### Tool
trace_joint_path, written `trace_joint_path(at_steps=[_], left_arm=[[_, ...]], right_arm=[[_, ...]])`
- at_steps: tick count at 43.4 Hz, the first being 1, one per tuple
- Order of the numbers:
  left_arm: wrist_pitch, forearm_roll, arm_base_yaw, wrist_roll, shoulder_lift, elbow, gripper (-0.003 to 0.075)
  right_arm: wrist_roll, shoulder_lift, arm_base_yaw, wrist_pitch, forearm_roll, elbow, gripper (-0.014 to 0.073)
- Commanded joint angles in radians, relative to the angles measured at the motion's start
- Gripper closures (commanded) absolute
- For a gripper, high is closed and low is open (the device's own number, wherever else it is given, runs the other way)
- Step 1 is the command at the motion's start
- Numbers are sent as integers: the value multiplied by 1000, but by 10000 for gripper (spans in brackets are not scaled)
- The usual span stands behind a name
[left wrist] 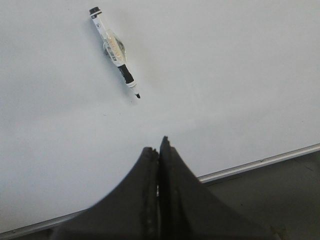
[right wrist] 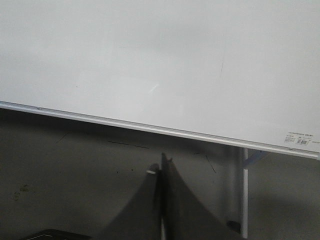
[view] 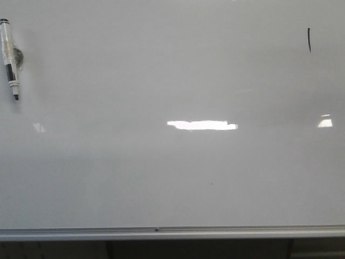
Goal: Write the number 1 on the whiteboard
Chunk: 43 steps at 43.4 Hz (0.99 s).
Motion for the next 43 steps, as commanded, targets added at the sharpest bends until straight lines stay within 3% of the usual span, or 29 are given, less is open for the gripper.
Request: trace_joint_path(at_steps=[1, 19, 26, 35, 43], left_arm=[[-70, -2, -10, -12, 0, -24, 741], [-80, -2, -10, -12, -16, -17, 741], [-111, -19, 88, -12, -101, 37, 741], [-396, -21, 237, -12, -288, 317, 741], [-554, -41, 291, -12, -478, 581, 741]], right_arm=[[2, 7, -5, -48, 1, -22, 662], [2, 7, -5, -48, 1, -22, 662], [2, 7, -5, -48, 1, -22, 662], [2, 7, -5, -48, 1, -22, 662], [2, 7, -5, -48, 1, -22, 662]])
